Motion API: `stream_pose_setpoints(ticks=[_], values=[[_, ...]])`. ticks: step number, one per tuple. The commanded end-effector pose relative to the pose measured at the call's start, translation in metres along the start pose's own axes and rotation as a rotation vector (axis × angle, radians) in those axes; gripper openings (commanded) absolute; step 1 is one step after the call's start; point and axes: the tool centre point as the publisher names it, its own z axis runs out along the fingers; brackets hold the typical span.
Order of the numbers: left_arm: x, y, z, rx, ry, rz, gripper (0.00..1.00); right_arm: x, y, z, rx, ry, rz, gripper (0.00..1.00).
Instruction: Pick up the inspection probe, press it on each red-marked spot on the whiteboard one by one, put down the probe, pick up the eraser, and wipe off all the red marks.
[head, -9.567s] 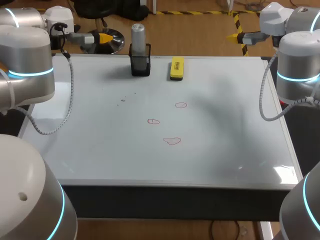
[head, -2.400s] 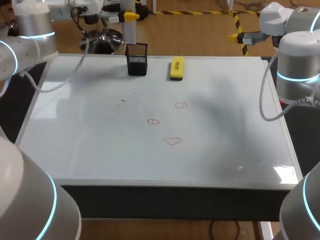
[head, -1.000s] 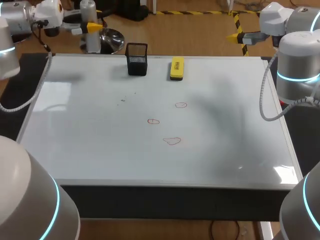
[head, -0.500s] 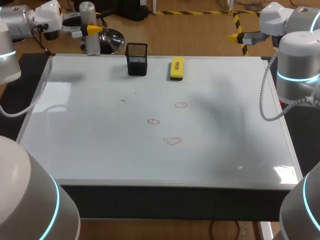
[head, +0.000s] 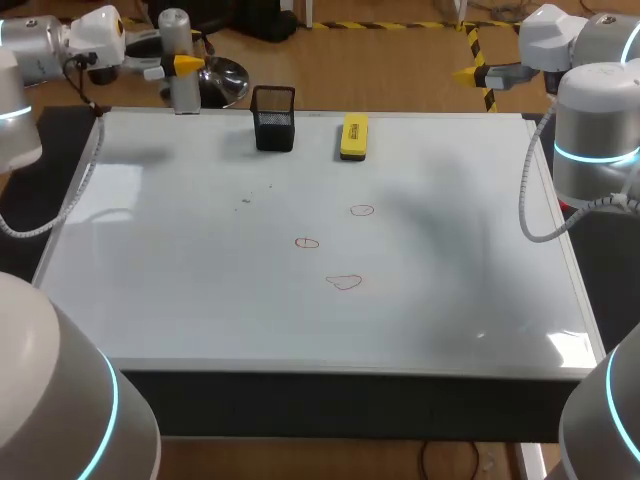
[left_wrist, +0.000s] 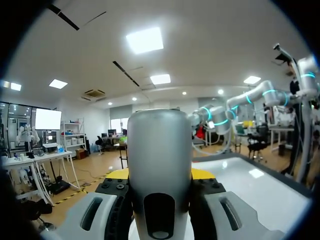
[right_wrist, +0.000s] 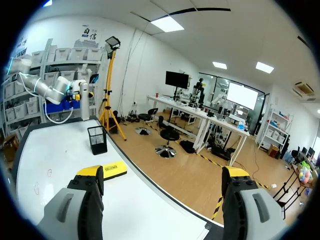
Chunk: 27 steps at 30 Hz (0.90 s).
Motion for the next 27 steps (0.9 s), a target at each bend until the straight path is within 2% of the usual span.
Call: stream_pose_setpoints(ticks=[1,6,12,18,27], values=[[0.001,-0.002,0.0,-0.001,-0.001,0.001,0.0,0.0,0.0,0.0,0.001,0.001,0.0,1.0],[0.001,-0.002,0.0,-0.001,-0.001,0.001,0.0,-0.019,0.004,0.025,0.055,0.196,-0.088,1.0],[0.001,-0.002,0.0,-0.001,-0.001,0.001,0.0,-0.025,0.014,0.061,0.091,0.433,-0.222,1.0],[0.001,-0.002,0.0,-0.001,-0.001,0.001,0.0,-0.014,0.028,0.092,0.147,0.717,-0.413,1.0],[0.001,-0.002,0.0,-0.001,-0.001,0.001,0.0,0.014,0.043,0.128,0.258,1.001,-0.7,1.0]])
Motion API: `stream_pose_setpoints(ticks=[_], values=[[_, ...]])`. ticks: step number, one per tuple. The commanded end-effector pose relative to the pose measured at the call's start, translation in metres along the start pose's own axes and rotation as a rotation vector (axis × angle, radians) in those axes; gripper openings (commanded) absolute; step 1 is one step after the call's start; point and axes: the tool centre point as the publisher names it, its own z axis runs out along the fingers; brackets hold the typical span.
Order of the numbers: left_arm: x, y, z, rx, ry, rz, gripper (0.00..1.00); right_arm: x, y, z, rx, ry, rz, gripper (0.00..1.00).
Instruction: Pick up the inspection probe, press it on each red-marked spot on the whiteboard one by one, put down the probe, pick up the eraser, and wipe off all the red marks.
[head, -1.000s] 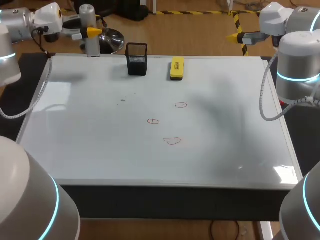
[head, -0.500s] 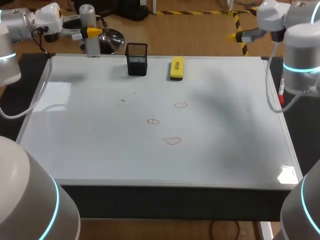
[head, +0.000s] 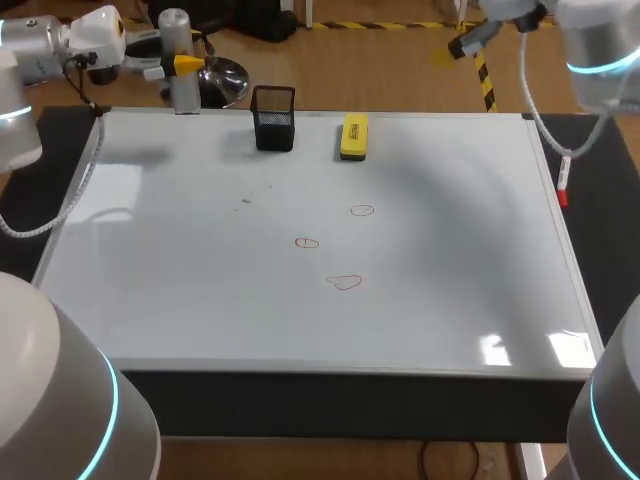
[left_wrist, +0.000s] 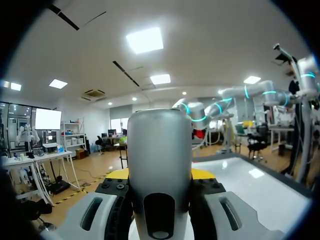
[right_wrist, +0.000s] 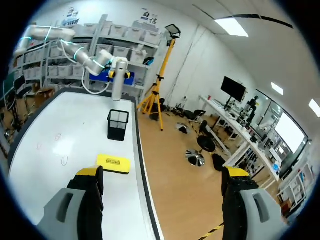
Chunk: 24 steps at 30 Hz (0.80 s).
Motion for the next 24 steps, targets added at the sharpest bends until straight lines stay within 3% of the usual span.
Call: stream_pose_setpoints(ticks=[1,12,24], values=[[0.001,-0.002,0.0,-0.001,-0.001,0.001,0.0,-0.008,0.008,0.028,0.147,0.595,-0.305,1.0],[0.001,-0.002,0.0,-0.001,-0.001,0.001,0.0,0.029,0.019,0.077,0.278,0.836,-0.647,1.0],[0.001,-0.002,0.0,-0.001,-0.001,0.001,0.0,0.044,0.01,0.102,0.37,0.937,-0.906,1.0]])
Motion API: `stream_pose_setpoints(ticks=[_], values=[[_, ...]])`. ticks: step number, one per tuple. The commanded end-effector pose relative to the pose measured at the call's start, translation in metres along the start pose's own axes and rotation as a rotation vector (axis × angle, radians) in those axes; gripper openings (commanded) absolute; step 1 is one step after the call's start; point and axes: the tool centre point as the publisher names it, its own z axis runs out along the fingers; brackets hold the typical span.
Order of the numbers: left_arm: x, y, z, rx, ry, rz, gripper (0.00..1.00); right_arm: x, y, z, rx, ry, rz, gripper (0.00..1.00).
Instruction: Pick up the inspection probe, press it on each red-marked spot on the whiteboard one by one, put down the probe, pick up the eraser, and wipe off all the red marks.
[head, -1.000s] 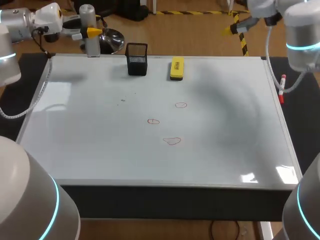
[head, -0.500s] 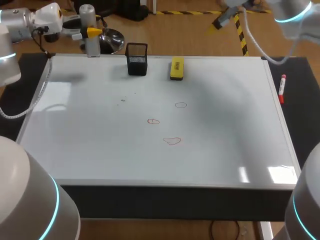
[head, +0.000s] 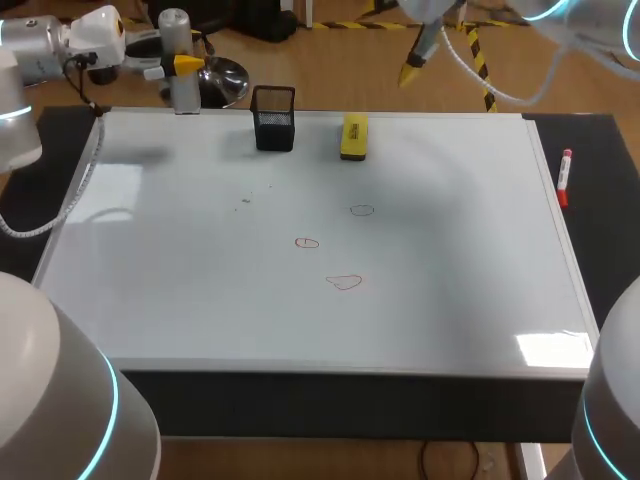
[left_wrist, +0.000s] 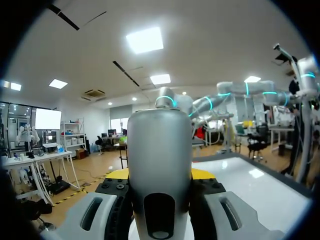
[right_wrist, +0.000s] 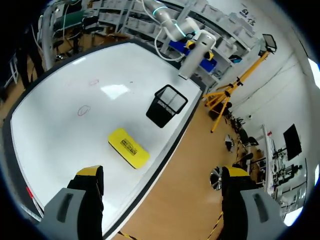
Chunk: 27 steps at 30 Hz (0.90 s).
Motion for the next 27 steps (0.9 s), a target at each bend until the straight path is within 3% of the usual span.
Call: stream_pose_setpoints(ticks=[1,11,19,27], values=[[0.001,-0.002,0.0,-0.001,-0.001,0.001,0.0,-0.003,-0.001,0.006,0.149,0.489,-0.344,1.0],[0.001,-0.002,0.0,-0.001,-0.001,0.001,0.0,0.014,-0.005,0.021,0.201,0.571,-0.503,1.0],[0.001,-0.002,0.0,-0.001,-0.001,0.001,0.0,0.02,-0.002,0.03,0.181,0.61,-0.552,1.0],[0.001,-0.002,0.0,-0.001,-0.001,0.001,0.0,0.021,-0.001,0.035,0.173,0.599,-0.517,1.0]])
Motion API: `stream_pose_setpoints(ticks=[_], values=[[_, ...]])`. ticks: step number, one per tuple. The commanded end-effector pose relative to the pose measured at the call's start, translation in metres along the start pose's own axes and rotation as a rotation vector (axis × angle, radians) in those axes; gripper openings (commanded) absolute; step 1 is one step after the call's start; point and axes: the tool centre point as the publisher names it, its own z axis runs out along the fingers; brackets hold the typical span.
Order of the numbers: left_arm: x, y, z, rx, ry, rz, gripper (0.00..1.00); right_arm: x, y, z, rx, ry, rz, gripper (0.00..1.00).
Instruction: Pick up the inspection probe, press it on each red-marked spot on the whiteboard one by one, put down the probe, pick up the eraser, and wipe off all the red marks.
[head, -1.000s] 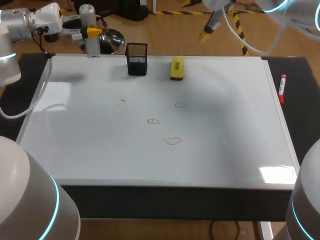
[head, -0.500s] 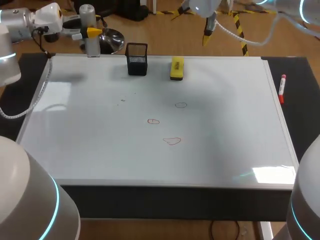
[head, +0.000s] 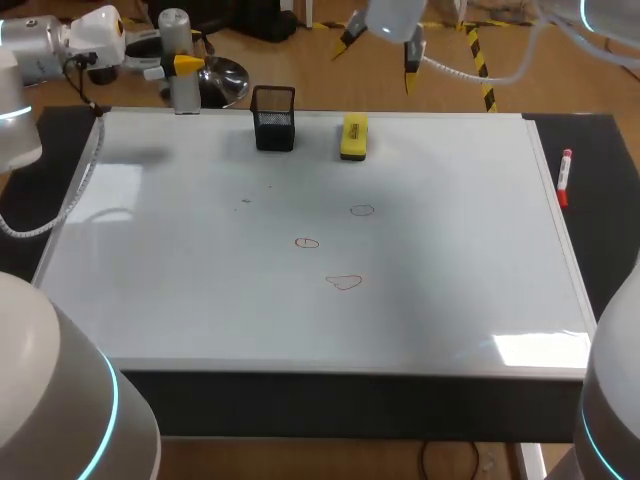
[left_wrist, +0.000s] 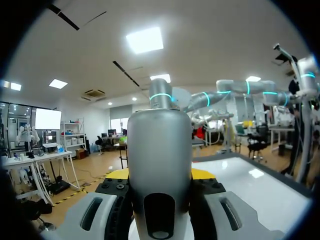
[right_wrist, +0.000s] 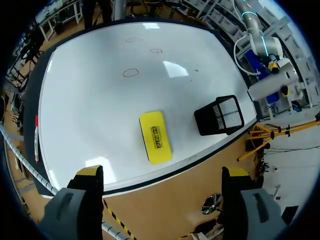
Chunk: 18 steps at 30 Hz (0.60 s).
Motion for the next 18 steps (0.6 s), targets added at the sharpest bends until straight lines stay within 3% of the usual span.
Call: stream_pose_setpoints(ticks=[1,14,18], values=[[0.001,-0.002,0.0,-0.001,-0.001,0.001,0.0,-0.004,-0.003,-0.002,-0.005,0.242,-0.002,1.0],[0.001,-0.002,0.0,-0.001,-0.001,0.001,0.0,-0.004,-0.003,-0.002,-0.005,0.242,-0.002,1.0],[0.001,-0.002,0.0,-0.001,-0.001,0.001,0.0,-0.011,0.001,0.012,-0.027,0.271,-0.024,1.0]])
